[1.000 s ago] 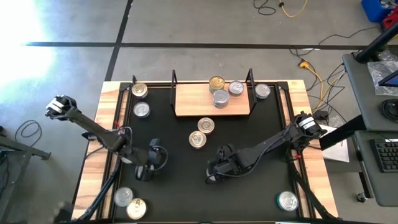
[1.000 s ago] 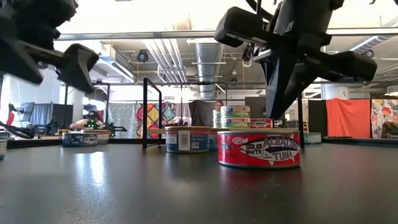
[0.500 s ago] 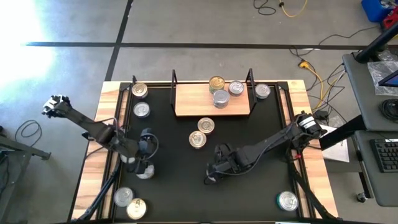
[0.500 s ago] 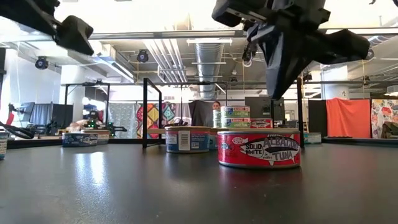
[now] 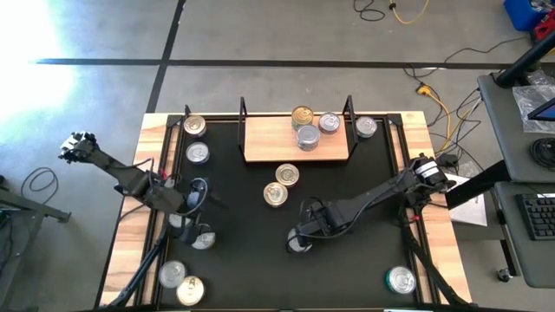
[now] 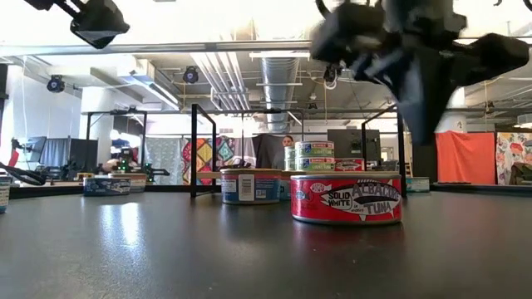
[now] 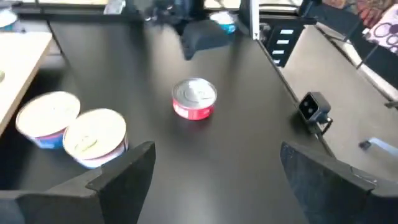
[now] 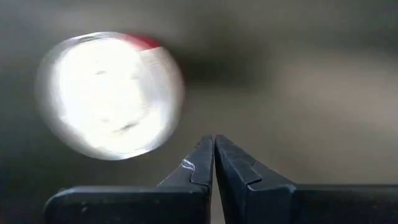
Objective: Stack canned seafood by type on shelf
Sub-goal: Stack the red tuna can on top of the other red tuna can on the shelf
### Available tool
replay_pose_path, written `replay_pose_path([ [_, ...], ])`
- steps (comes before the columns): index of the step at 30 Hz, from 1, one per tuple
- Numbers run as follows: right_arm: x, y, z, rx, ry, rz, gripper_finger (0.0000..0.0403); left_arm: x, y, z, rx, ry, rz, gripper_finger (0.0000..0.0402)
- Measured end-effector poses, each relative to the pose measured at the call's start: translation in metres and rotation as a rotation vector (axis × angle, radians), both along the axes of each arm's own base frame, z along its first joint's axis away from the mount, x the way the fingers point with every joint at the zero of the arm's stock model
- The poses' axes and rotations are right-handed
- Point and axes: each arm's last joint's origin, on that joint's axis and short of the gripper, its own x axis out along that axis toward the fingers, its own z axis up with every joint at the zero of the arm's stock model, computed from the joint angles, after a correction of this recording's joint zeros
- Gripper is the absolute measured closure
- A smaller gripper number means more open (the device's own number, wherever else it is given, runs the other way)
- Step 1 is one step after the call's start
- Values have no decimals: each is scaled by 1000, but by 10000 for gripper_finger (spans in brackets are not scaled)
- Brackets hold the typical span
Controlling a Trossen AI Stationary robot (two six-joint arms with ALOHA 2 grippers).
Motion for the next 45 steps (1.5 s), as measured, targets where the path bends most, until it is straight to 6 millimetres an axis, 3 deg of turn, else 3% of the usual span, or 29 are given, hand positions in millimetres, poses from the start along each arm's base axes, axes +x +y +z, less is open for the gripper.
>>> replay_pose_path([
  [3, -5, -6, -8, -18, 49, -8, 394, 5, -6, -9, -4, 27, -121, 70],
  [6, -4, -12, -14, -14, 32, 90, 394, 13, -12, -22, 20, 119, -147, 70],
  [13, -6, -32, -30, -24, 53, 354, 394, 43, -24, -36, -145, 200, 31, 70],
  [20, -5, -33, -28, -20, 32, 559, 394, 59, -28, -46, -112, 334, 297, 70],
  [27, 5, -35, -25, 114, -72, 682, 394, 59, -37, -23, -157, 336, 327, 70],
  [34, -7, -47, -25, 113, 69, 702, 394, 54, -49, -13, -102, 230, 366, 70],
  [39, -14, -45, -22, 137, 132, 693, 394, 64, -38, -36, -125, 171, 450, 70],
  [42, -12, -42, -23, 155, 94, 710, 394, 78, -35, -54, -181, 120, 434, 70],
  [45, -4, -39, -23, 145, 7, 721, 394, 90, -37, -69, -128, 98, 404, 70],
])
